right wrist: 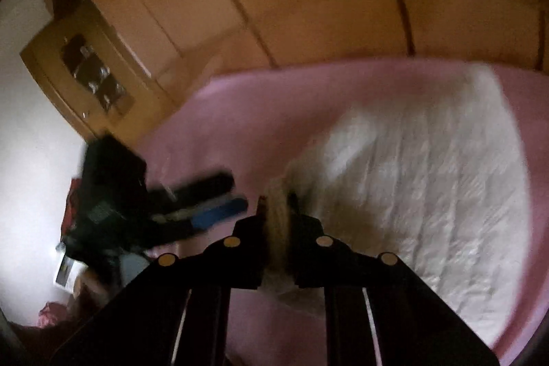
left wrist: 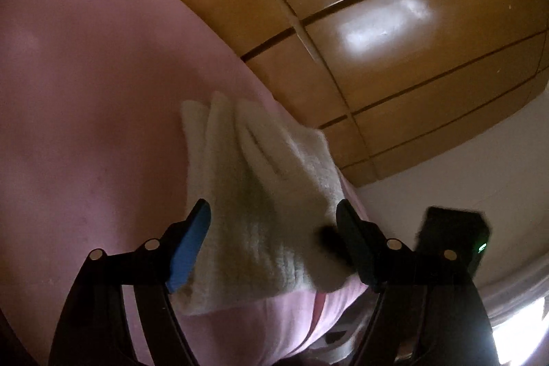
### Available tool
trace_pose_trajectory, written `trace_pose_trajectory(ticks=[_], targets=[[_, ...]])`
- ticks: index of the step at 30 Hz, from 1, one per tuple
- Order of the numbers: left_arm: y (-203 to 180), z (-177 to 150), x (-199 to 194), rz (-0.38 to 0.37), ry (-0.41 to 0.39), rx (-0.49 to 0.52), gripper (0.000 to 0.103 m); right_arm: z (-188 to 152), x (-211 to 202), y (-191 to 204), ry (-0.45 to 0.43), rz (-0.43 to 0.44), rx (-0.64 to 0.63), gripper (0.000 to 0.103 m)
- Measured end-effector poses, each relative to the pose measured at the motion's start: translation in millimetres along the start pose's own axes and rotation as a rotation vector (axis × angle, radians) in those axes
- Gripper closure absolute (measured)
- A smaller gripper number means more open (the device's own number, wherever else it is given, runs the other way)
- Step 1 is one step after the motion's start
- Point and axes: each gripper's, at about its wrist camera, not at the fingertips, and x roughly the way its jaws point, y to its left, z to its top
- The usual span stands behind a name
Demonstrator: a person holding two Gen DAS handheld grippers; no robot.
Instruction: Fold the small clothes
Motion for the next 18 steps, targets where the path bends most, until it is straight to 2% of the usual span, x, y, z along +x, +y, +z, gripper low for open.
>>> trace_pose_trajectory(ticks=[3, 6, 7, 8, 9, 10, 13, 15, 17, 18], targets=[[-1, -1, 9, -0.033, 0.029, -0.025, 0.028, -13, 1, 1, 0.006, -0.028, -0.029, 0.092], [-9, -1, 30, -0.046, 0.059, -0.03, 0.026, -21, -15, -2, -0.004, 0.014, -0.027, 0.087], [-12, 0, 36, -0.044, 0.069, -0.024, 0.026, -23, -23, -5, -0.004, 0.033, -0.018, 0.083], [-15, 0, 43, -0.033, 0.079, -0.021, 0.026, -24, -35, -10, -0.017, 0.053, -0.008, 0.07], [-16, 0, 54, -0.019, 0.093, -0.023, 0.026, -25, -49, -15, -0.043, 0.052, -0.007, 0.063], [-17, 1, 63, -0.011, 0.105, -0.022, 0.026, -28, -62, -19, -0.06, 0.04, -0.009, 0.055], [-23, -5, 69, 0.036, 0.115, -0.011, 0.026, -31, -96, -47, -0.112, -0.046, 0.01, 0.054], [-28, -5, 76, 0.061, 0.115, 0.003, 0.026, -40, -110, -71, -0.133, -0.14, 0.039, 0.054], [-29, -3, 79, 0.08, 0.114, 0.003, 0.034, -48, -110, -96, -0.129, -0.217, 0.083, 0.056], [-32, -2, 82, 0.11, 0.106, 0.017, 0.05, -50, -109, -104, -0.126, -0.231, 0.104, 0.056]])
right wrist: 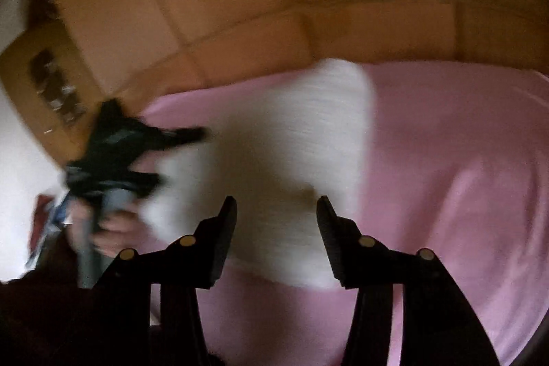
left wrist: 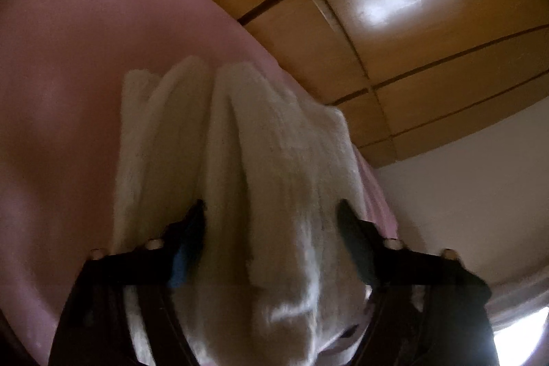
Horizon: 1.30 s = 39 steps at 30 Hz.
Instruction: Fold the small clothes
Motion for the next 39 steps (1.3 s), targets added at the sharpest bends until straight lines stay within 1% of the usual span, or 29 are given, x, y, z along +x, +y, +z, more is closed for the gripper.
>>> trace_pose_trajectory(ticks=[1, 2, 3, 4, 5, 7, 9, 11, 12, 14, 15, 16, 17, 18, 19, 20, 21, 23, 24, 25, 27, 29, 31, 33, 34, 35, 37, 38, 39], targets=[[-3, 1, 3, 0.028, -0.003, 0.02, 0.072, -4, 6, -9, 0.012, 0.005, 0.037, 0.056], [-8, 2, 5, 0.041, -0.002, 0.043, 0.077, -5, 11, -11, 0.019, 0.015, 0.052, 0.056], [-12, 1, 0, 0.065, -0.024, 0.066, 0.082, -3, 17, -6, 0.022, 0.018, 0.052, 0.057], [-17, 2, -4, 0.082, -0.046, 0.088, 0.084, 6, 24, 3, 0.022, 0.023, 0.041, 0.059], [-26, 2, -14, 0.096, -0.085, 0.122, 0.085, 7, 26, 14, 0.021, 0.034, 0.024, 0.06], [-33, 5, -23, 0.108, -0.127, 0.145, 0.085, 8, 29, 30, 0.015, 0.035, -0.015, 0.06], [-37, 0, -41, 0.143, -0.166, 0.18, 0.085, 9, 32, 48, 0.02, 0.049, -0.053, 0.06], [-33, -7, -50, 0.225, -0.192, 0.222, 0.085, 7, 42, 62, 0.039, 0.06, -0.075, 0.06], [-26, -11, -51, 0.279, -0.186, 0.234, 0.085, 5, 48, 66, 0.042, 0.039, -0.089, 0.06], [-10, -17, -40, 0.358, -0.138, 0.223, 0.081, 1, 63, 68, 0.057, 0.006, -0.074, 0.06], [-3, -21, -33, 0.39, -0.125, 0.214, 0.076, -1, 68, 68, 0.066, 0.0, -0.07, 0.06], [-1, -26, -31, 0.406, -0.14, 0.226, 0.07, -1, 70, 69, 0.069, -0.006, -0.073, 0.06], [-4, -31, -32, 0.434, -0.174, 0.249, 0.065, 2, 68, 67, 0.08, -0.003, -0.079, 0.059], [-9, -33, -31, 0.467, -0.191, 0.258, 0.054, 7, 66, 68, 0.089, 0.005, -0.083, 0.059], [-11, -35, -33, 0.494, -0.205, 0.264, 0.051, 10, 59, 68, 0.092, 0.018, -0.094, 0.059], [-13, -37, -36, 0.507, -0.218, 0.268, 0.051, 17, 55, 69, 0.083, 0.03, -0.105, 0.055], [-16, -38, -43, 0.511, -0.235, 0.278, 0.051, 26, 48, 69, 0.057, 0.039, -0.113, 0.054], [-25, -43, -48, 0.539, -0.263, 0.316, 0.046, 48, 39, 69, -0.005, 0.046, -0.119, 0.049], [-28, -44, -48, 0.549, -0.267, 0.33, 0.041, 57, 37, 70, -0.025, 0.049, -0.12, 0.049], [-31, -45, -46, 0.557, -0.271, 0.345, 0.04, 68, 38, 72, -0.041, 0.048, -0.121, 0.049], [-37, -46, -44, 0.572, -0.281, 0.369, 0.039, 90, 44, 73, -0.068, 0.029, -0.135, 0.049], [-38, -48, -42, 0.599, -0.28, 0.389, 0.039, 113, 71, 78, -0.053, 0.011, -0.138, 0.049], [-33, -48, -36, 0.629, -0.26, 0.4, 0.039, 127, 104, 77, 0.001, -0.041, -0.144, 0.051], [-29, -50, -30, 0.654, -0.247, 0.406, 0.038, 126, 145, 68, 0.103, -0.097, -0.137, 0.049], [-28, -51, -25, 0.664, -0.248, 0.413, 0.036, 124, 158, 66, 0.115, -0.126, -0.147, 0.049], [-28, -51, -23, 0.67, -0.25, 0.42, 0.035, 120, 165, 65, 0.094, -0.147, -0.167, 0.047], [-27, -52, -22, 0.672, -0.252, 0.429, 0.034, 120, 161, 67, 0.068, -0.134, -0.158, 0.045], [-25, -54, -22, 0.67, -0.253, 0.434, 0.034, 122, 155, 66, 0.053, -0.112, -0.143, 0.037], [-24, -54, -22, 0.667, -0.251, 0.437, 0.034, 119, 149, 62, 0.044, -0.1, -0.139, 0.033]])
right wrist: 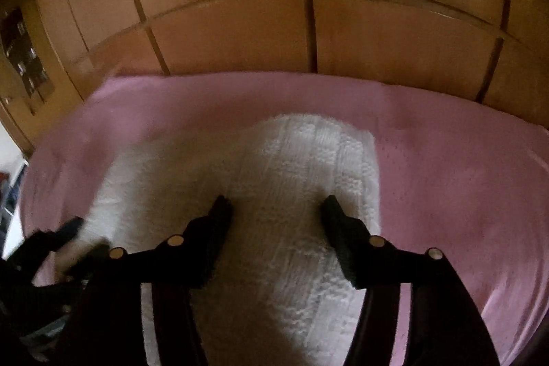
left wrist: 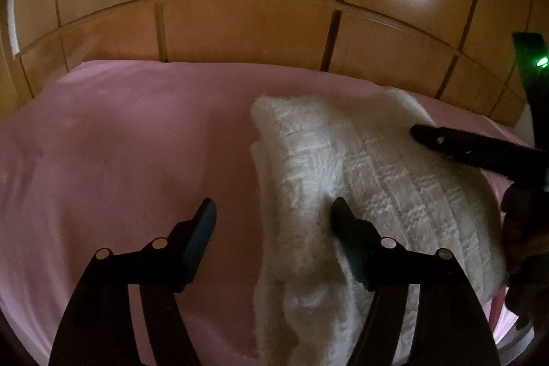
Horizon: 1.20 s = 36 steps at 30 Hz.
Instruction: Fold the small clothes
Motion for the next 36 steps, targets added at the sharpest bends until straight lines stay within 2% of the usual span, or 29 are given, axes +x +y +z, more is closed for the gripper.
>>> trace_pose_trajectory(ticks=[2, 6, 9, 14, 17, 19, 21, 22, 24, 26, 28, 32, 35, 36], targets=[[0, -1, 0, -0.002, -0.001, 0.002, 0.034, -7, -11, -1, -0.025, 0.002, 0.005, 0.021], [5, -3, 1, -0.002, -0.009, -0.011, 0.03, -22, -25, -21, -0.049, 0.04, 0.063, 0.012], [5, -7, -2, -0.008, -0.008, -0.023, 0.027, -37, -23, -43, -0.017, 0.081, 0.13, 0.008], [11, -12, -1, -0.025, -0.009, -0.03, 0.019, -52, -4, -68, 0.055, 0.276, 0.263, 0.003], [25, -15, 7, -0.107, 0.021, -0.09, 0.018, -57, 14, -76, 0.113, 0.417, 0.335, 0.003], [42, -19, 15, -0.207, 0.047, -0.169, 0.018, -55, 23, -71, 0.141, 0.481, 0.331, 0.003], [58, -24, 27, -0.32, 0.082, -0.252, 0.018, -51, 32, -61, 0.16, 0.523, 0.302, 0.007], [64, -26, 32, -0.362, 0.088, -0.282, 0.018, -49, 35, -57, 0.173, 0.536, 0.294, 0.02], [72, -27, 36, -0.419, 0.082, -0.301, 0.019, -45, 33, -48, 0.164, 0.501, 0.263, 0.028], [72, -28, 37, -0.479, 0.083, -0.306, 0.028, -43, 22, -44, 0.139, 0.476, 0.244, 0.042], [68, -27, 38, -0.587, 0.1, -0.332, 0.047, -43, 9, -41, 0.11, 0.466, 0.227, 0.048], [33, -15, 32, -0.641, 0.101, -0.285, 0.047, -44, -30, -45, 0.019, 0.44, 0.184, 0.052], [-3, 1, 33, -0.696, 0.115, -0.249, 0.047, -45, -59, -69, -0.051, 0.408, 0.211, 0.053], [-27, 12, 34, -0.718, 0.118, -0.212, 0.047, -48, -69, -80, -0.074, 0.394, 0.223, 0.053]])
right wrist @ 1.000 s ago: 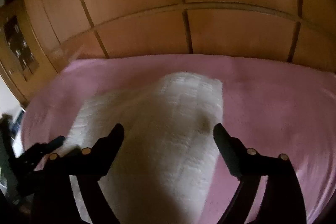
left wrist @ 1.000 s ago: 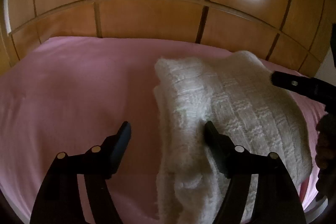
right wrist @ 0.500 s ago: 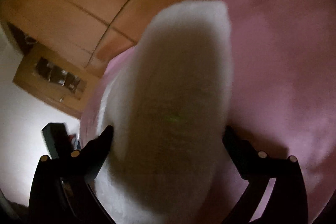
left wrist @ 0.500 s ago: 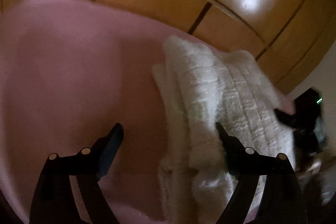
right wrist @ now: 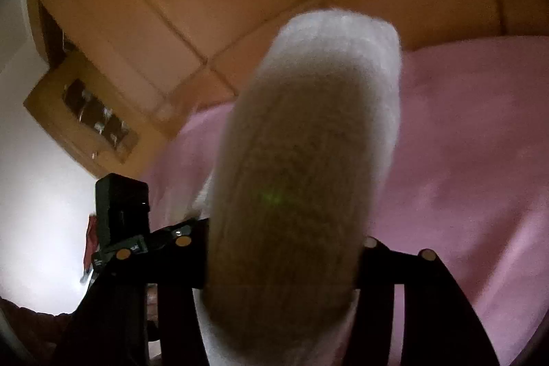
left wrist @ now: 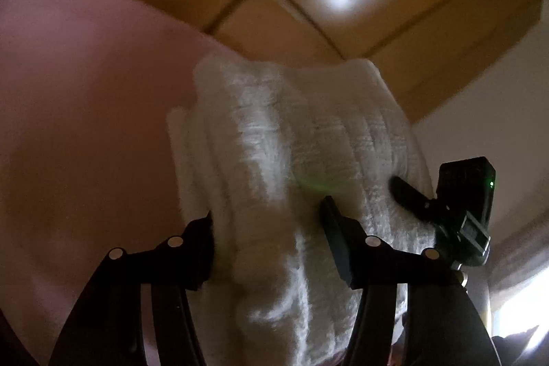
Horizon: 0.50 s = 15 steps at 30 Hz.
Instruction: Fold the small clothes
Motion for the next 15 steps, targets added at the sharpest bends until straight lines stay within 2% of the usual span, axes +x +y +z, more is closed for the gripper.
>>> trace_pose_trajectory(ticks=[4, 7, 8, 9, 11, 12, 13, 14, 15], targets=[[-62, 18, 56, -0.04, 0.058, 0.115, 0.047, 5, -63, -43, -0.124, -0.072, 0.07, 0.053], [-113, 25, 109, -0.015, 0.106, 0.231, 0.047, -3, -106, -85, -0.198, -0.173, 0.143, 0.052], [-125, 25, 126, 0.001, 0.124, 0.258, 0.047, -10, -118, -105, -0.215, -0.246, 0.172, 0.052], [-140, 24, 148, 0.025, 0.149, 0.29, 0.047, -14, -123, -116, -0.216, -0.29, 0.186, 0.052], [-161, 19, 182, 0.121, 0.192, 0.368, 0.047, -30, -130, -148, -0.195, -0.385, 0.252, 0.048], [-167, 14, 203, 0.189, 0.229, 0.404, 0.047, -38, -131, -161, -0.184, -0.387, 0.293, 0.046], [-169, 10, 217, 0.242, 0.252, 0.436, 0.047, -46, -132, -172, -0.175, -0.382, 0.329, 0.039], [-171, 5, 226, 0.272, 0.252, 0.454, 0.047, -54, -135, -176, -0.184, -0.398, 0.35, 0.027], [-171, 0, 227, 0.28, 0.228, 0.452, 0.047, -59, -140, -174, -0.202, -0.417, 0.341, 0.023]])
